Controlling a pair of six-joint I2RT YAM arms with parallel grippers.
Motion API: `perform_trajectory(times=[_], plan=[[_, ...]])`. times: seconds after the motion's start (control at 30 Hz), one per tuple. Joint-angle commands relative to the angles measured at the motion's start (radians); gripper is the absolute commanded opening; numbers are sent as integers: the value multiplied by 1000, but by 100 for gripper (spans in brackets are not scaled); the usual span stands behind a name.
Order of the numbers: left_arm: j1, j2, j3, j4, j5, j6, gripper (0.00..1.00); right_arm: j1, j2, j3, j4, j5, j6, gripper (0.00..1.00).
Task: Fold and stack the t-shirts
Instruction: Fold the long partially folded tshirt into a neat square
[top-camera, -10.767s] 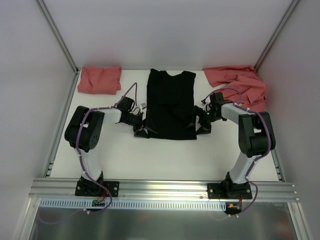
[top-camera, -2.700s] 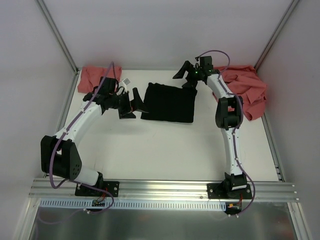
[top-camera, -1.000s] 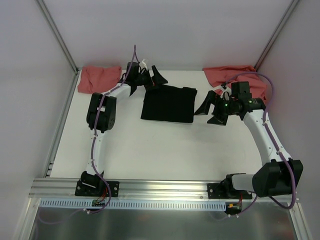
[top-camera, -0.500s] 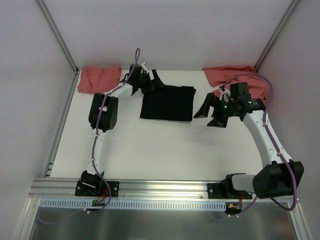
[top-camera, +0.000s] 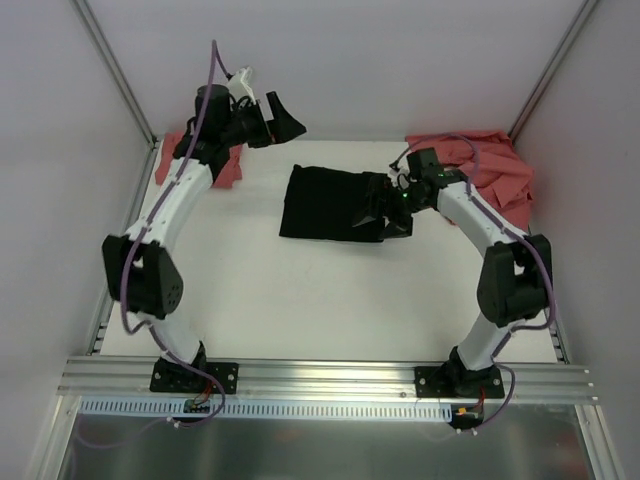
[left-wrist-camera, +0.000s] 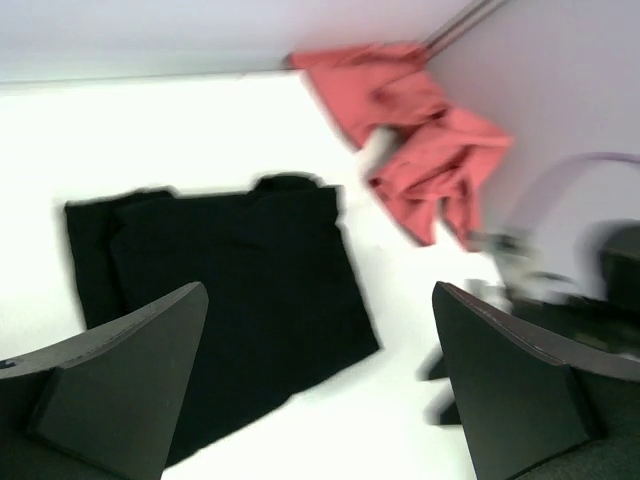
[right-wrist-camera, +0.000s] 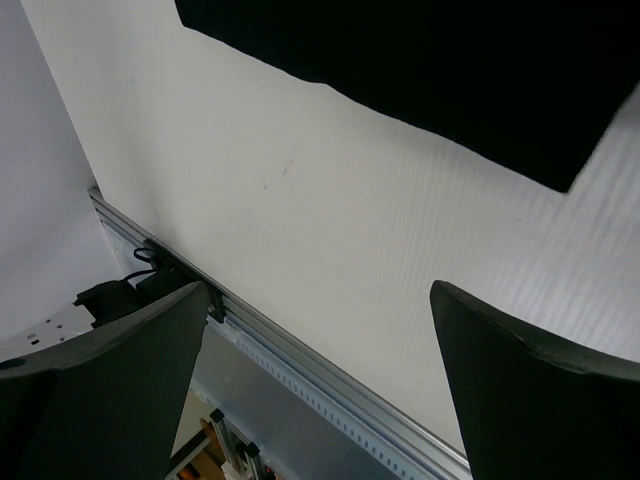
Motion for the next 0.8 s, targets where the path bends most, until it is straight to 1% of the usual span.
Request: perform_trajectory(times=[0.0,0.13,0.27,0.37,0.5,0.77], plan=[[-7,-227,-183,-72,34,66,99,56,93,30,108,-49,41,100],[-9,-383,-339,-114,-9,70,99,87,200,36,154,-52,64,99],[-9,-482,-417,-128,-27,64,99,70,204,1,148,18,30,99],[-10,-495,-434,-138,-32,60,99,32,187,-43,157,42,15,99],[-9,-487,-428,-141,-21,41,99,-8,207,-45,145,55,-16,99],[-12,-474,-399,-170,-12,58,99,-34,245,-39,154,79,-11,100]])
